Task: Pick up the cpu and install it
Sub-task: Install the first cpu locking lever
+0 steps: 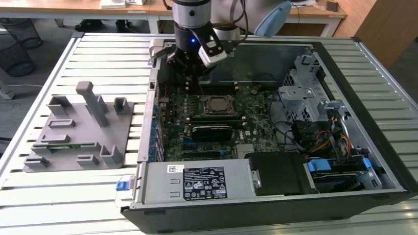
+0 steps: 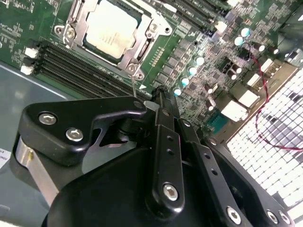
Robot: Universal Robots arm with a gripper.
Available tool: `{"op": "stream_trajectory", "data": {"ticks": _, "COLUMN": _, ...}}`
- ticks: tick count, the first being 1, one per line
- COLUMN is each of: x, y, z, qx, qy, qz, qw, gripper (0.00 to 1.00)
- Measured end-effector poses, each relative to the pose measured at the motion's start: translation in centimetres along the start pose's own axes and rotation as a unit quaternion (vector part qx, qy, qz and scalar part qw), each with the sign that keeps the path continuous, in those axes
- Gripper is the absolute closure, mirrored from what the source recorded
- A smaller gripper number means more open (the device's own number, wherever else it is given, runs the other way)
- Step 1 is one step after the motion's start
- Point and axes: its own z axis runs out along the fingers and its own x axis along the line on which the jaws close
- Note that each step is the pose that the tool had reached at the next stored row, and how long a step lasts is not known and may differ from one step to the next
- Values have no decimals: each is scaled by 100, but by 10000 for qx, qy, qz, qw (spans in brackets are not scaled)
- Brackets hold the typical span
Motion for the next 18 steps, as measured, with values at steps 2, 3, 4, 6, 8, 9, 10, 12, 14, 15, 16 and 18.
{"op": "stream_trajectory", "data": {"ticks": 2, "x": 6, "y": 19, "z": 0, "qx": 0, "qy": 0, "qz": 0, "qw": 10000, "gripper": 89}}
{"op": "stream_trajectory", "data": {"ticks": 3, "x": 8, "y": 27, "z": -1, "qx": 0, "qy": 0, "qz": 0, "qw": 10000, "gripper": 89}}
{"op": "stream_trajectory", "data": {"ticks": 4, "x": 9, "y": 36, "z": -1, "qx": 0, "qy": 0, "qz": 0, "qw": 10000, "gripper": 89}}
{"op": "stream_trajectory", "data": {"ticks": 6, "x": 11, "y": 54, "z": -1, "qx": 0, "qy": 0, "qz": 0, "qw": 10000, "gripper": 89}}
{"op": "stream_trajectory", "data": {"ticks": 8, "x": 11, "y": 73, "z": -1, "qx": 0, "qy": 0, "qz": 0, "qw": 10000, "gripper": 89}}
{"op": "stream_trajectory", "data": {"ticks": 9, "x": 11, "y": 84, "z": -1, "qx": 0, "qy": 0, "qz": 0, "qw": 10000, "gripper": 89}}
{"op": "stream_trajectory", "data": {"ticks": 10, "x": 11, "y": 93, "z": -1, "qx": 0, "qy": 0, "qz": 0, "qw": 10000, "gripper": 89}}
{"op": "stream_trajectory", "data": {"ticks": 12, "x": 10, "y": 100, "z": -2, "qx": 0, "qy": 0, "qz": 0, "qw": 10000, "gripper": 89}}
{"op": "stream_trajectory", "data": {"ticks": 14, "x": 3, "y": 103, "z": -2, "qx": -4, "qy": 1, "qz": -1, "qw": 10000, "gripper": 89}}
{"op": "stream_trajectory", "data": {"ticks": 15, "x": -5, "y": 103, "z": -1, "qx": -6, "qy": 0, "qz": -1, "qw": 10000, "gripper": 89}}
{"op": "stream_trajectory", "data": {"ticks": 16, "x": -15, "y": 104, "z": 0, "qx": -8, "qy": 0, "qz": 0, "qw": 10000, "gripper": 89}}
{"op": "stream_trajectory", "data": {"ticks": 18, "x": -46, "y": 104, "z": 0, "qx": -10, "qy": 1, "qz": 0, "qw": 10000, "gripper": 89}}
